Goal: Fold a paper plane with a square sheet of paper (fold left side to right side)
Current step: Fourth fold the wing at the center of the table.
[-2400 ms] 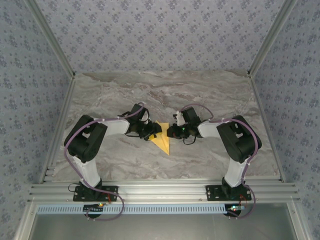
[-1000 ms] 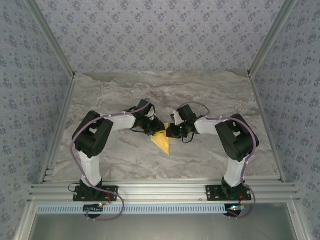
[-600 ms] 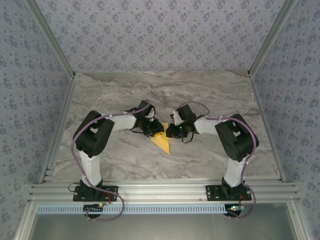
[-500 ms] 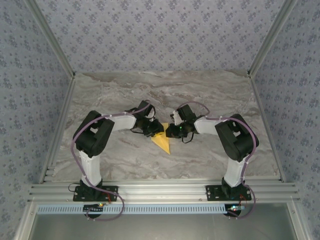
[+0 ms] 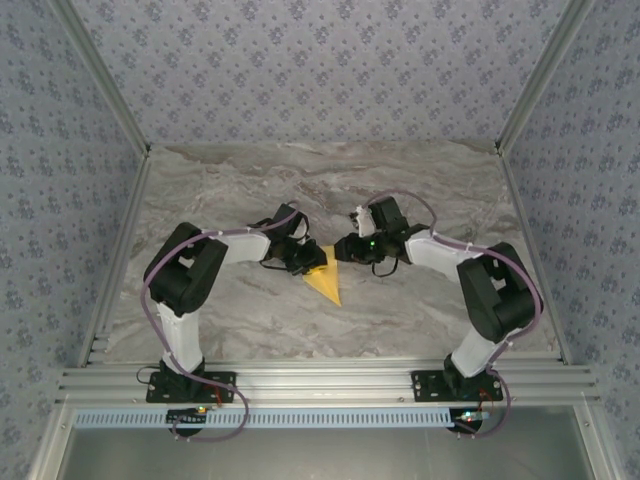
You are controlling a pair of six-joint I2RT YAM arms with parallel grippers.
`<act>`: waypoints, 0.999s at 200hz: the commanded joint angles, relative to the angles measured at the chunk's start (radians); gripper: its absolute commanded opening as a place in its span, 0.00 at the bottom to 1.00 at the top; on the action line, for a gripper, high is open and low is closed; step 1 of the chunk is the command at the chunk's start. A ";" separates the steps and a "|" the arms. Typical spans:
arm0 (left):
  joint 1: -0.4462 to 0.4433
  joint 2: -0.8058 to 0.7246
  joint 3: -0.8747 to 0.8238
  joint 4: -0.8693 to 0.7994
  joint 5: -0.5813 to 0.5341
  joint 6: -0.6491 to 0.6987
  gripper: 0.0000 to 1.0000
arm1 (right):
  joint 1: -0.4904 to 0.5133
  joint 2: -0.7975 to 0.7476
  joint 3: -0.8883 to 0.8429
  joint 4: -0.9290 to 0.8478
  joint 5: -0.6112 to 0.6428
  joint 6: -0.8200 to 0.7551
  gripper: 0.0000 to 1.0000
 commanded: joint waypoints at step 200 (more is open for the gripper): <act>0.000 0.025 -0.042 -0.096 -0.052 0.010 0.17 | 0.147 0.115 -0.110 -0.073 -0.088 -0.009 0.29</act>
